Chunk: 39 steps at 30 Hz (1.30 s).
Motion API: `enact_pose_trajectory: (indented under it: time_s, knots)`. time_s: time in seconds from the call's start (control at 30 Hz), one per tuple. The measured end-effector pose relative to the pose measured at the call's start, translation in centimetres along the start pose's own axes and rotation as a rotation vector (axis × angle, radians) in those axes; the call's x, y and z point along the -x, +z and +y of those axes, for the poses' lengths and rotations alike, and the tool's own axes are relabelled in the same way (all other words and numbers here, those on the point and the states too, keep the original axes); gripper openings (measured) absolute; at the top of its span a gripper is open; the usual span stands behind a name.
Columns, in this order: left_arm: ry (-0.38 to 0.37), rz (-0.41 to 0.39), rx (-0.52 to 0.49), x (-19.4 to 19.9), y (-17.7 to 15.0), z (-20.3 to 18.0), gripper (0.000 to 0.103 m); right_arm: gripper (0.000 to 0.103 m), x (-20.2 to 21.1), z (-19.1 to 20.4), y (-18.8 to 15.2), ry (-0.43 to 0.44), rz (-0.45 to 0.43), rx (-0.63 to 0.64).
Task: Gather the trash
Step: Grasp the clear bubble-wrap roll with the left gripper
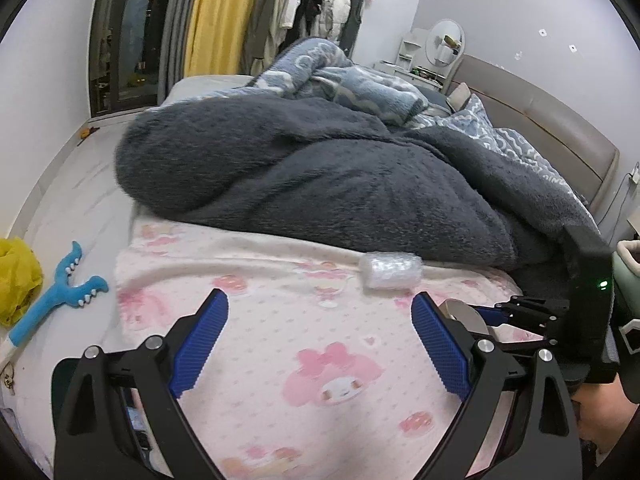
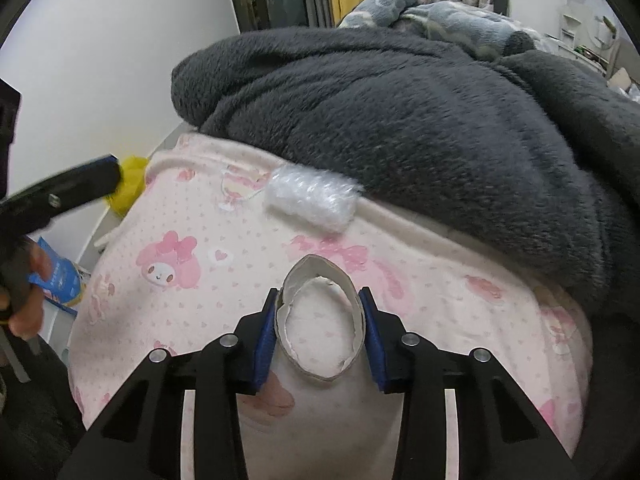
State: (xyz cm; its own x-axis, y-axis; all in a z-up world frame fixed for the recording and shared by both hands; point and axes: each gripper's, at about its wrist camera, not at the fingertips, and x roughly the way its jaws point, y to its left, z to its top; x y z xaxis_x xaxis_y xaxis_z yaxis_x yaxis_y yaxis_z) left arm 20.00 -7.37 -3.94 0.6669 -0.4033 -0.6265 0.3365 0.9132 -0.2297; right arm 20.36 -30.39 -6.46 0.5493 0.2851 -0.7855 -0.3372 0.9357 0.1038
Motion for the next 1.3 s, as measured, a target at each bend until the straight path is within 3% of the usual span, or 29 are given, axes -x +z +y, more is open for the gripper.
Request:
enact_pose_trajectory:
  time_s: [0.47, 0.87, 1.03, 1.13, 1.3]
  knots:
    - [-0.029, 0.058, -0.051, -6.6, 0.8, -5.2, 0.095, 0.040, 3.1, -4.1, -1.4, 0.035, -0.038, -0.039]
    - [0.002, 0.098, -0.079, -10.1, 0.7, -7.4, 0.094, 0.040, 5.3, -6.2, -2.3, 0.050, -0.056, -0.075]
    - [0.036, 0.139, -0.094, -11.6, 1.0, -7.9, 0.080, 0.040, 5.7, -6.5, -2.5, 0.054, -0.054, -0.082]
    - [0.042, 0.162, -0.097, -12.1, 0.8, -7.8, 0.066, 0.040, 5.9, -6.5, -2.7, 0.055, -0.054, -0.080]
    - [0.025, 0.146, -0.117, -11.0, 0.7, -8.0, 0.063, 0.040, 6.2, -6.5, -2.9, 0.053, -0.054, -0.082]
